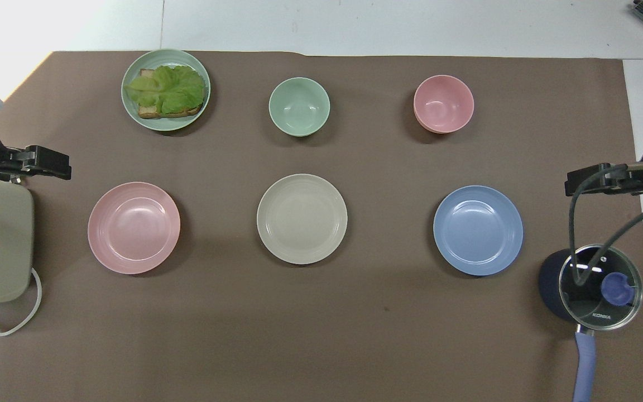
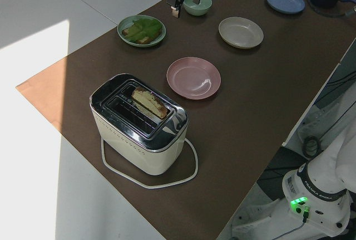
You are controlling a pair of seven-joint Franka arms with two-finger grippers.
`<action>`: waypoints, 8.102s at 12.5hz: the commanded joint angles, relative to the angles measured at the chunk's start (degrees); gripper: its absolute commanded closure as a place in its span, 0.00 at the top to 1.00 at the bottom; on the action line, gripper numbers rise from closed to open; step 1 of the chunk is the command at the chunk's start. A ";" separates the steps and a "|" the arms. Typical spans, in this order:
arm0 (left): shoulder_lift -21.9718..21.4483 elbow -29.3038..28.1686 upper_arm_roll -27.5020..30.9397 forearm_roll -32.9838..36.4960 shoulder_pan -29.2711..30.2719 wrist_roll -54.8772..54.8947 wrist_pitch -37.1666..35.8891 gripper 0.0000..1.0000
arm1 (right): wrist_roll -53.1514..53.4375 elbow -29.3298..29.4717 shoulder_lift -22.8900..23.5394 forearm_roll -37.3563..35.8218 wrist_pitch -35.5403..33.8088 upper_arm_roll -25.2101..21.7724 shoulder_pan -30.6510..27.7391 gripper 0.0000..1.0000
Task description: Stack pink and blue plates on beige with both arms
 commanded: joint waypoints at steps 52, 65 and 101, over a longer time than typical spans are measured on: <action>6.55 -10.76 0.37 -6.67 5.08 -3.97 -3.73 0.00 | 0.69 -0.31 -0.57 0.01 -0.05 0.19 -0.31 1.00; 8.47 -17.23 0.37 -17.41 -22.68 -26.74 19.85 0.00 | 0.60 -0.22 -0.65 0.01 -0.85 0.10 -1.19 1.00; 1.89 1.57 1.78 -1.68 -2.75 0.68 2.65 1.00 | -14.96 -33.43 10.34 6.86 40.99 0.19 -8.04 0.74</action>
